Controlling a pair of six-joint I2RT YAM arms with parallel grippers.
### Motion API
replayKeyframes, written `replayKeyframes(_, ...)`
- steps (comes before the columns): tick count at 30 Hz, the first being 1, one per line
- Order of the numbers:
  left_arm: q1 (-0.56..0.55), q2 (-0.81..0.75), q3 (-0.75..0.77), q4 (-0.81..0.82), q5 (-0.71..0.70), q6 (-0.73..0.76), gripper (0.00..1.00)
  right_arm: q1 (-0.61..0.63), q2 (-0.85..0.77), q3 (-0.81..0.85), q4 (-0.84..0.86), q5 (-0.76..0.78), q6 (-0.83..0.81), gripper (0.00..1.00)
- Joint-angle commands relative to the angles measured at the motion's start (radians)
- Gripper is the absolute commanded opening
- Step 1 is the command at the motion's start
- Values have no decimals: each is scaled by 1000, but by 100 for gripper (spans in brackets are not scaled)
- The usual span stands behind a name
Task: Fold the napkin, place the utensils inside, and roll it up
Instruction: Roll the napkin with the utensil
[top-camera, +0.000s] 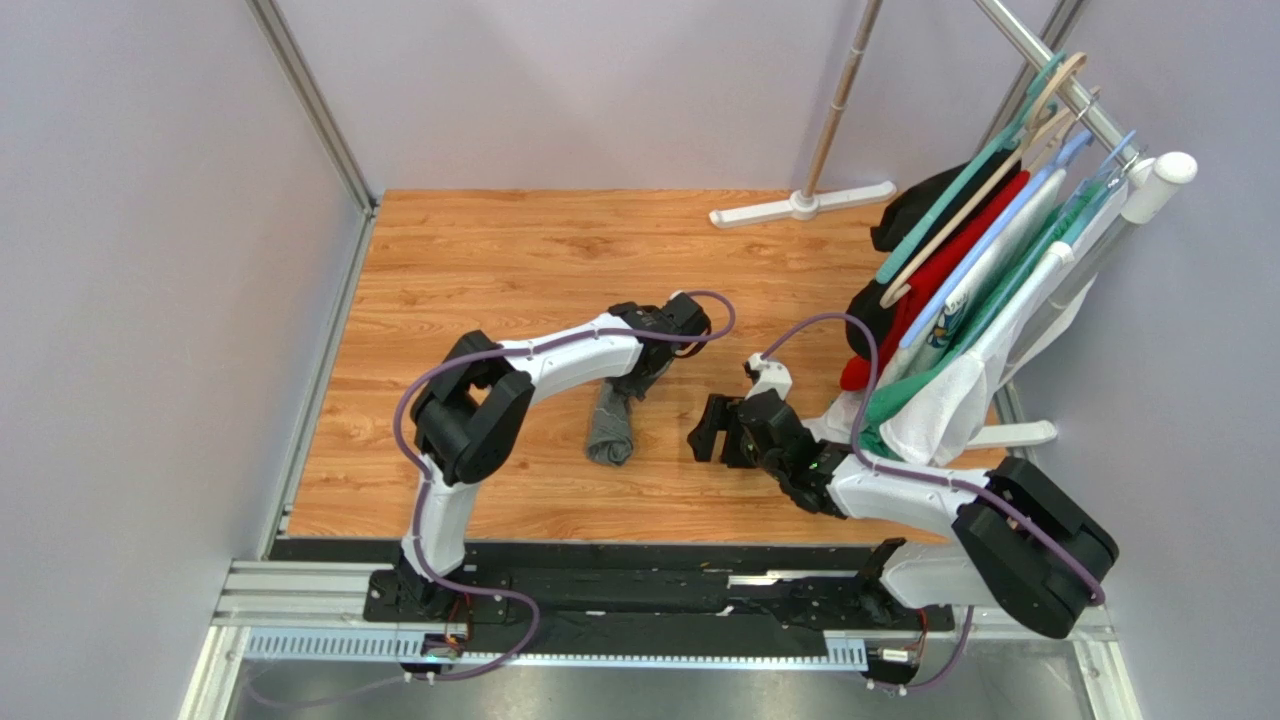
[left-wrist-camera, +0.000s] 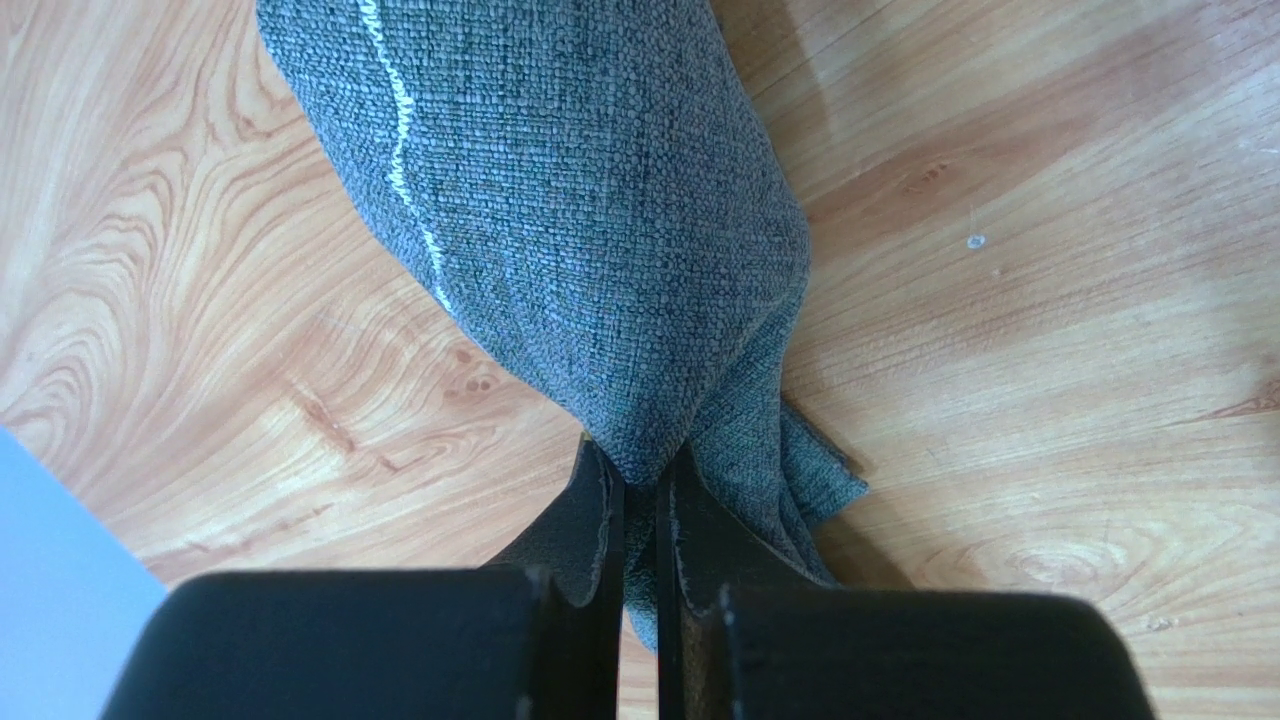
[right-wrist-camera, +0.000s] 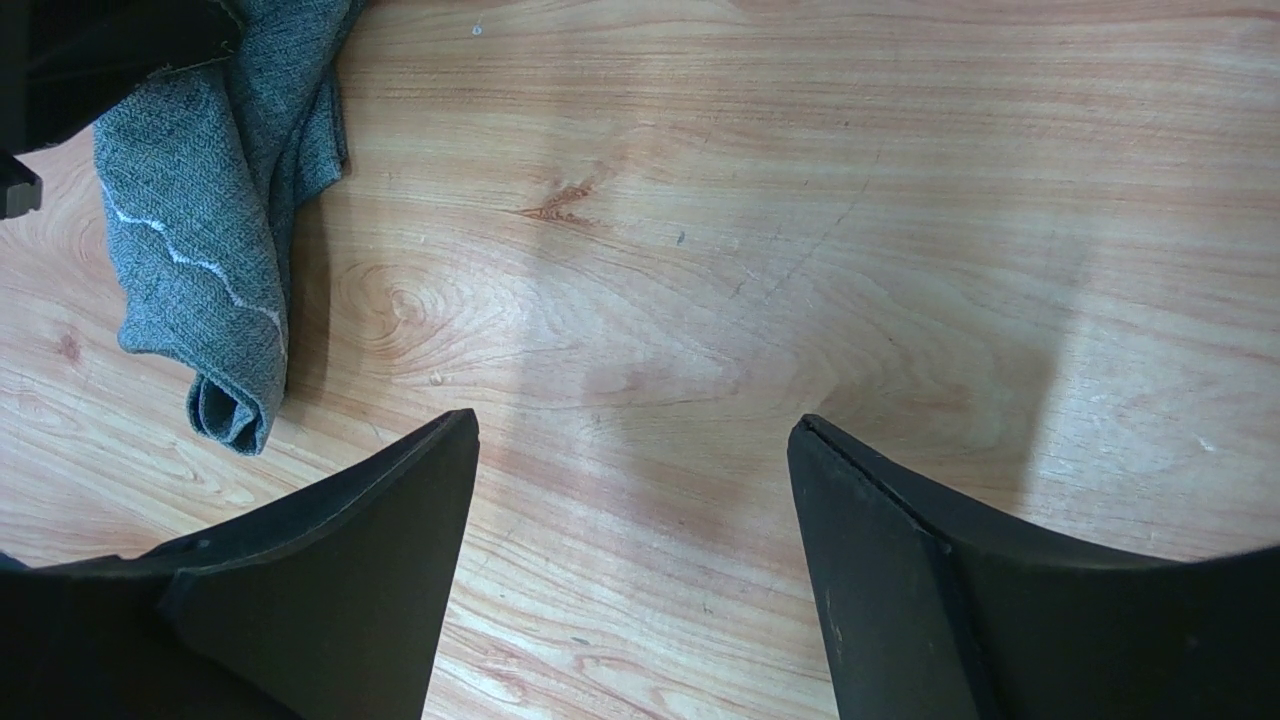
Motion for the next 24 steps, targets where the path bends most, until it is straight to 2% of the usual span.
replayKeyframes(1,-23,73,30,-74,0,-7,11,4,-31,-6,36,23,-5,80)
replayKeyframes(5,-38,70,55,-78,12,-20,18,4,-51,-20,25,31,-2,80)
replayKeyframes(6,-39,70,58,-79,15,-25,21,4,-55,-21,22,31,0,80)
replayKeyframes(7,-39,70,61,-81,27,-28,29,5,-60,-24,19,33,-2,80)
replayKeyframes(13,-46,59,59,-81,60,-50,48,4,-97,-35,-4,45,0,81)
replayKeyframes(24,-52,2,58,-70,84,-69,61,2,-144,-39,-43,62,-10,81)
